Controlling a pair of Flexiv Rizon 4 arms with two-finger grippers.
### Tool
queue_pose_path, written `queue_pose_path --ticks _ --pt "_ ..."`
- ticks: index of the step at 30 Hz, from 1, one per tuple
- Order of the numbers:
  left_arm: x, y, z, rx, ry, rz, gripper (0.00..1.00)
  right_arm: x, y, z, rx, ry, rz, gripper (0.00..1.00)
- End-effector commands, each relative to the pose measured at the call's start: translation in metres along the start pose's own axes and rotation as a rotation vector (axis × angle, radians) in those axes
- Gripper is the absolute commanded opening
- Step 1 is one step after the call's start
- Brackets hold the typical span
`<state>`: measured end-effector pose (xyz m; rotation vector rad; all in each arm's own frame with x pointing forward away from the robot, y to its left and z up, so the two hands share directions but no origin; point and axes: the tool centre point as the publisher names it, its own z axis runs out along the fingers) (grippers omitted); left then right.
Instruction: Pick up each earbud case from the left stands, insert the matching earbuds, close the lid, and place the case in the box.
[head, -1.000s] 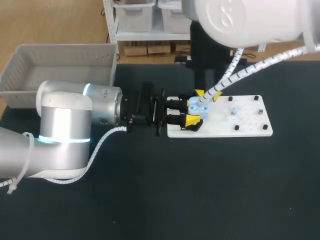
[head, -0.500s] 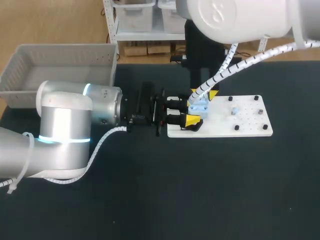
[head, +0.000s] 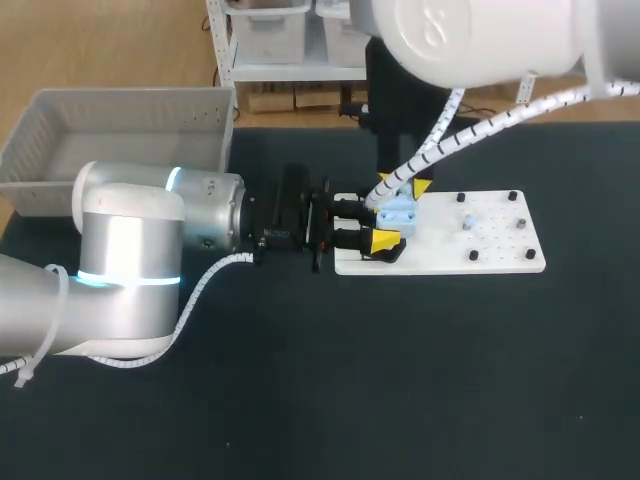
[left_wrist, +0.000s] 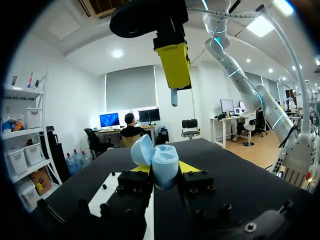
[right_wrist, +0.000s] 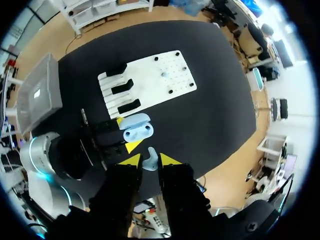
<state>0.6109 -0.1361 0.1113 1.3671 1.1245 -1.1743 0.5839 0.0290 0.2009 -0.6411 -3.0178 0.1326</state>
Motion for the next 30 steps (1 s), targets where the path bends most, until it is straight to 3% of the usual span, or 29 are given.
queue_pose_path --ticks 1,30 --pt "0.001 -0.002 0.000 -0.007 -0.002 0.003 0.00 0.002 -0.002 0.005 -0.028 0.007 0.069 0.00" --pt "0.001 -0.002 0.000 -0.007 -0.002 0.003 0.00 -0.006 0.010 0.027 0.004 0.035 0.147 0.00"
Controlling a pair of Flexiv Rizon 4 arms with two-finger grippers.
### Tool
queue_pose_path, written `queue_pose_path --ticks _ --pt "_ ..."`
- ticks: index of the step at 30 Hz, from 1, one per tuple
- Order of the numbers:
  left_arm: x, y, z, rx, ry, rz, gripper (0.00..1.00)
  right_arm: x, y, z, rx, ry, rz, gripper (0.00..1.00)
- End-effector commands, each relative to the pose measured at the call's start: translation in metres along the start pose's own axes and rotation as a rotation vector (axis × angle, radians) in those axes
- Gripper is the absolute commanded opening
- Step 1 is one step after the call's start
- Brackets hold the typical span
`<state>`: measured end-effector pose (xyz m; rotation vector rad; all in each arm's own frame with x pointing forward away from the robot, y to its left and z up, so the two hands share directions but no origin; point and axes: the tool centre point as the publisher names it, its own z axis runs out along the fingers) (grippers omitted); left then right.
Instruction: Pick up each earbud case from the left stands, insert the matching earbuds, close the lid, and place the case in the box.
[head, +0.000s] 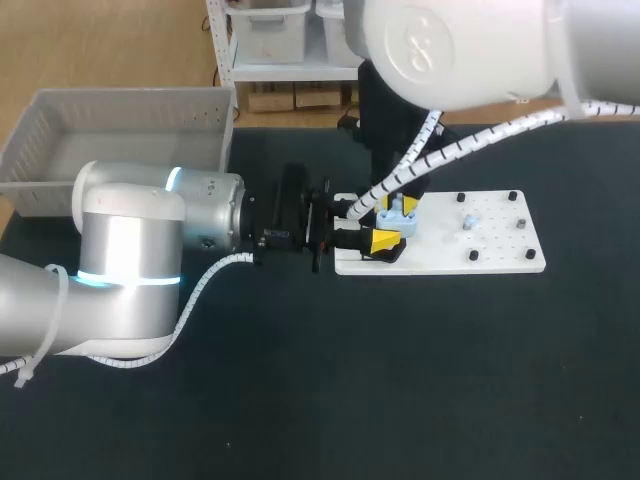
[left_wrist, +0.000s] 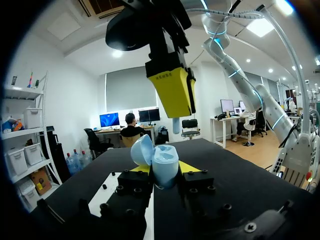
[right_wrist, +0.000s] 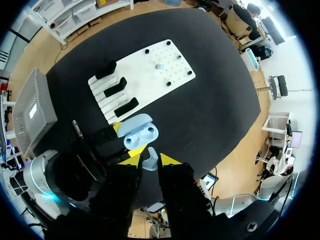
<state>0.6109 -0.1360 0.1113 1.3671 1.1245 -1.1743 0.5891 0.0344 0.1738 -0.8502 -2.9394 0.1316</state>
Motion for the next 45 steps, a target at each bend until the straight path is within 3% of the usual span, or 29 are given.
queue_pose_path --ticks 1,45 --pt "0.001 -0.002 0.000 -0.007 -0.002 0.003 0.00 -0.003 0.001 0.001 0.000 0.003 0.006 0.00" --pt "0.001 -0.002 0.000 -0.007 -0.002 0.003 0.00 -0.020 -0.001 0.022 0.007 0.009 0.060 0.00"
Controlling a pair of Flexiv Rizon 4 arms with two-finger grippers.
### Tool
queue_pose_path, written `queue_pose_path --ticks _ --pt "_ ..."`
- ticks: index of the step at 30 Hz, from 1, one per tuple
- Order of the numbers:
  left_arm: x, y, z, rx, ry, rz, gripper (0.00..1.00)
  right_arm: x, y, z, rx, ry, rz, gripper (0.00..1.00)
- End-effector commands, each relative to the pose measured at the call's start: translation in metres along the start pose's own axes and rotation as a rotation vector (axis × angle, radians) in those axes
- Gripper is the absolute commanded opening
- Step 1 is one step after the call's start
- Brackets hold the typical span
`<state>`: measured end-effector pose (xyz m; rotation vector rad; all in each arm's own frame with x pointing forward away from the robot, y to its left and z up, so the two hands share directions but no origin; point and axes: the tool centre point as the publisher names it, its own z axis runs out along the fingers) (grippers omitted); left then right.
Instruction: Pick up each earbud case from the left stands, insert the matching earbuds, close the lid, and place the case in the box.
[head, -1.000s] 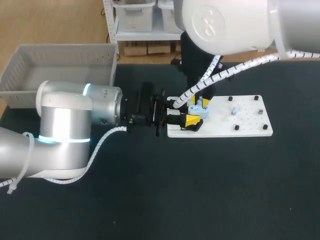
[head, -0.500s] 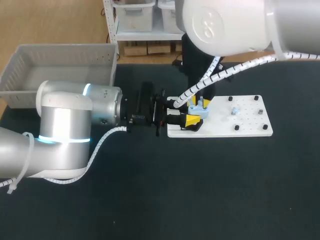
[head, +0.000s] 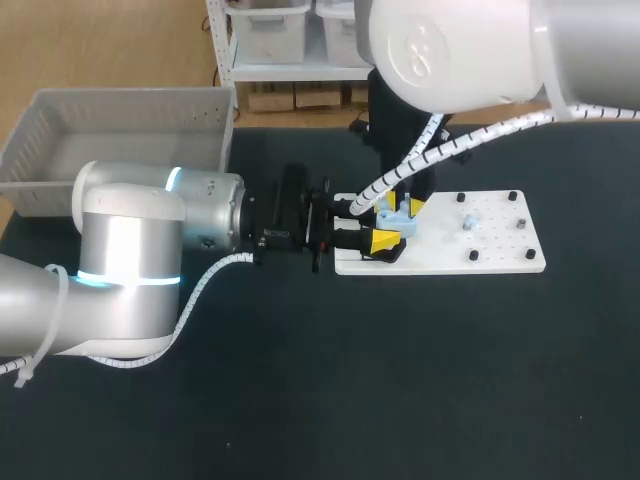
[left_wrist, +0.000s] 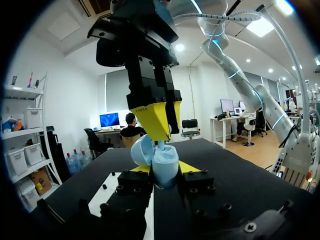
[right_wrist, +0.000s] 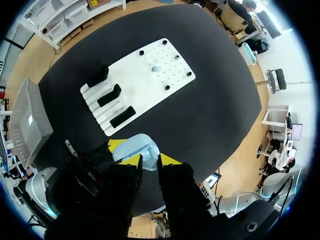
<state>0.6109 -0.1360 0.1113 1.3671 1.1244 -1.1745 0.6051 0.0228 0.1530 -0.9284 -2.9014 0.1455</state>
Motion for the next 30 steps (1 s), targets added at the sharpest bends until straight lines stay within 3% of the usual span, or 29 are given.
queue_pose_path --ticks 1,10,11,13,14,17,18,20,23,30 --pt "0.001 -0.002 0.000 -0.007 -0.002 0.003 0.00 0.000 -0.002 0.003 -0.004 -0.004 0.005 0.00" --pt "0.001 -0.002 0.000 -0.007 -0.002 0.003 0.00 0.001 -0.001 0.008 0.005 0.007 0.008 0.00" --pt "0.001 -0.002 0.000 -0.007 -0.002 0.003 0.00 0.001 -0.001 0.008 0.005 0.008 0.008 0.13" --pt "0.001 -0.002 0.000 -0.007 -0.002 0.003 0.00 0.002 -0.001 0.006 0.002 0.010 0.007 0.63" --pt "0.001 -0.002 0.000 -0.007 -0.002 0.003 0.00 0.004 -0.002 0.004 -0.005 0.009 0.006 0.80" --pt "0.001 -0.002 0.000 -0.007 -0.002 0.003 0.00 0.008 -0.007 -0.001 -0.031 0.013 0.001 0.98" --pt "0.001 -0.002 0.000 -0.007 -0.002 0.003 0.00 0.010 -0.010 -0.004 -0.043 0.015 -0.001 1.00" --pt "0.001 -0.002 0.000 -0.007 -0.002 0.003 0.00 0.013 -0.019 -0.010 -0.075 0.008 0.000 0.94" --pt "0.001 -0.002 0.000 -0.007 -0.002 0.003 0.00 0.016 -0.036 -0.019 -0.132 -0.011 -0.012 0.76" --pt "0.001 -0.002 0.000 -0.007 -0.002 0.003 0.00 -0.001 -0.066 -0.033 -0.269 -0.126 -0.099 0.67"
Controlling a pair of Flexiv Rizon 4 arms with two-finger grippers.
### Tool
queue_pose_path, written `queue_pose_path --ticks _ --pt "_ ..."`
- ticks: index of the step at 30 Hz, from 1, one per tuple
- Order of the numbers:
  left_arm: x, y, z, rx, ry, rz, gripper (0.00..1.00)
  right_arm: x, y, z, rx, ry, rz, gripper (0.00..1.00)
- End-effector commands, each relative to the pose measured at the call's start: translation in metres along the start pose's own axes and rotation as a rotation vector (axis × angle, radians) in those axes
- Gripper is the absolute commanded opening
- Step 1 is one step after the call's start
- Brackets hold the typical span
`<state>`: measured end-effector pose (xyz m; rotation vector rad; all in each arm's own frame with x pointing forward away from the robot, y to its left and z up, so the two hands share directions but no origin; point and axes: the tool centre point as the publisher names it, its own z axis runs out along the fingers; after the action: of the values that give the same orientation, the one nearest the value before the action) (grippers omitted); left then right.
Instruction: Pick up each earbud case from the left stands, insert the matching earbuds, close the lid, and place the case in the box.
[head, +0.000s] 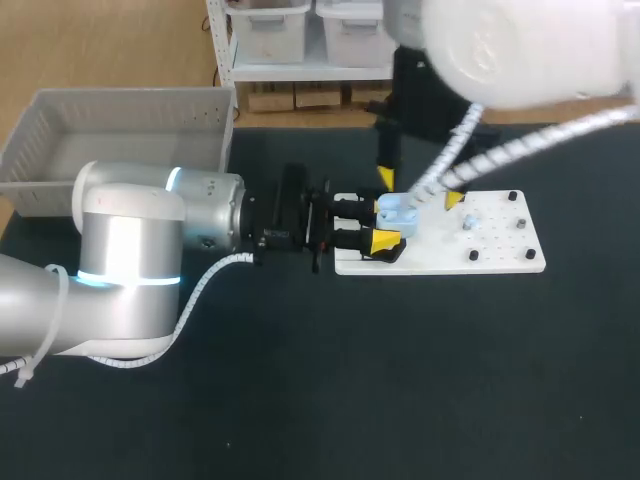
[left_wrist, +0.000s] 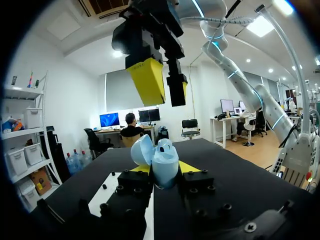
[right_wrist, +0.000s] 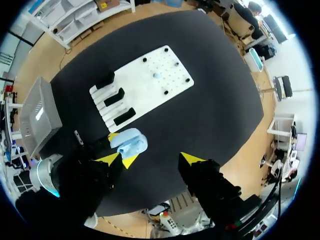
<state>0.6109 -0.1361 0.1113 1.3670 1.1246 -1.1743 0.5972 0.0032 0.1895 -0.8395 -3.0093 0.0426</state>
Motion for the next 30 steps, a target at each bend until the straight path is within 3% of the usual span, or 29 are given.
queue_pose_path --ticks 1,3,5,10,18,30 --pt "0.001 -0.002 0.000 -0.007 -0.002 0.003 0.00 0.001 -0.044 -0.005 -0.195 -0.110 -0.051 0.59" --pt "0.001 -0.002 0.000 -0.007 -0.002 0.003 0.00 -0.007 -0.048 -0.009 -0.216 -0.142 -0.071 0.49" --pt "0.001 -0.002 0.000 -0.007 -0.002 0.003 0.00 -0.017 -0.051 -0.013 -0.223 -0.159 -0.084 0.49" --pt "0.001 -0.002 0.000 -0.007 -0.002 0.003 0.00 -0.043 -0.056 -0.011 -0.195 -0.159 -0.133 0.63" --pt "0.001 -0.002 0.000 -0.007 -0.002 0.003 0.00 -0.073 -0.059 0.004 -0.164 -0.162 -0.220 0.57" --pt "0.001 -0.002 0.000 -0.007 -0.002 0.003 0.00 -0.095 -0.052 0.050 -0.125 -0.160 -0.328 0.69"
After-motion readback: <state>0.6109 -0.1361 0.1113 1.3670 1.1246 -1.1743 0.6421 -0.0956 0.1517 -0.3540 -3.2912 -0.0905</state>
